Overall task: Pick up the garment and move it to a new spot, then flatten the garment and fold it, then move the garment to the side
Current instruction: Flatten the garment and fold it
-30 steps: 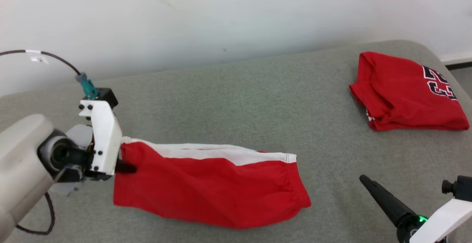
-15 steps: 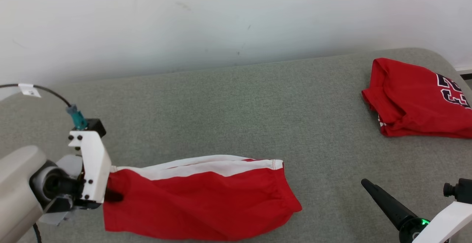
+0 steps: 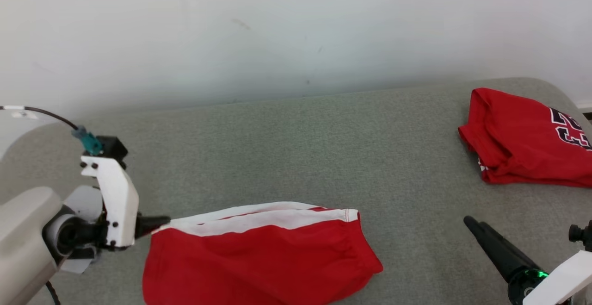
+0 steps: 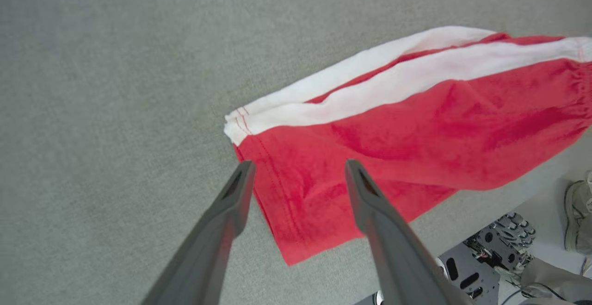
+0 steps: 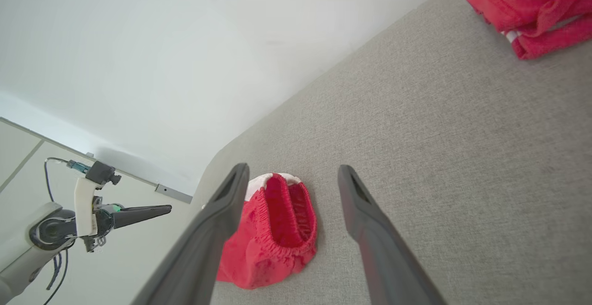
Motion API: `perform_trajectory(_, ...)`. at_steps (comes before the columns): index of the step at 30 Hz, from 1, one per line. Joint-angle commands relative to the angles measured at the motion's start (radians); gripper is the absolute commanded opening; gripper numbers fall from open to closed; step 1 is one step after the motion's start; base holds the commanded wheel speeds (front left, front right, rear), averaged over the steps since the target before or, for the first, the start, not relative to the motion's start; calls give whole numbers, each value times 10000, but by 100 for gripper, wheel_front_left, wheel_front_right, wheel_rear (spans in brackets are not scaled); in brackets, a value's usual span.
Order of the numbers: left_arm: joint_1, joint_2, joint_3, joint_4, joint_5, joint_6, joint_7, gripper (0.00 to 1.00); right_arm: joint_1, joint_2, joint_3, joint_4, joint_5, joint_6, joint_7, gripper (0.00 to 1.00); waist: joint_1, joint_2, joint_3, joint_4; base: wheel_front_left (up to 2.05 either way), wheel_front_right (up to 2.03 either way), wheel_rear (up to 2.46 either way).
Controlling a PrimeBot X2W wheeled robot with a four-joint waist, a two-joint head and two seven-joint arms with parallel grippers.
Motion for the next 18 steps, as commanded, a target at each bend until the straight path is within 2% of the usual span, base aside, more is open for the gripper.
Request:
perform_trajectory(1, 104, 54, 65, -45, 336, -77, -487, 100, -159, 52, -57, 58, -166, 1, -217, 100, 0, 0, -58, 110, 0, 0, 0)
perform_trajectory(3, 184, 73, 213, -141, 681, -81, -1450, 100, -151, 115, -91, 158, -405, 1, -481, 100, 0, 0, -92, 226, 0, 0, 0)
perform_trajectory(6, 468, 123, 415, -262, 1264, 309, -3053, 100, -156, 278, -241, 353, -799, 1, -781, 100, 0, 0, -160, 370, 0, 0, 0)
perform_trajectory(9, 822, 86, 845, -554, 1643, 900, -4925, 100, -61, 505, -669, 644, -1269, 1, -932, 100, 0, 0, -249, 540, 0, 0, 0)
perform_trajectory(10, 822, 86, 845, -554, 1643, 900, -4925, 100, -61, 505, -669, 644, -1269, 1, -932, 100, 0, 0, -249, 540, 0, 0, 0)
perform_trajectory(13, 1451, 147, 1150, -937, 1910, 1533, -6485, 100, 157, 685, -1484, 1189, -2212, 1, -981, 100, 0, 0, -359, 679, 0, 0, 0)
perform_trajectory(16, 2093, 125, 1656, -1489, 1888, 2252, -8097, 100, 609, 1305, -2460, 1566, -3473, 3, -980, 100, 0, 0, -422, 798, 0, 0, 0)
perform_trajectory(18, 2724, 65, 1974, -1882, 1875, 2769, -8809, 100, 937, 1731, -2927, 1761, -4395, 3, -982, 100, 0, 0, -459, 874, 0, 0, 0)
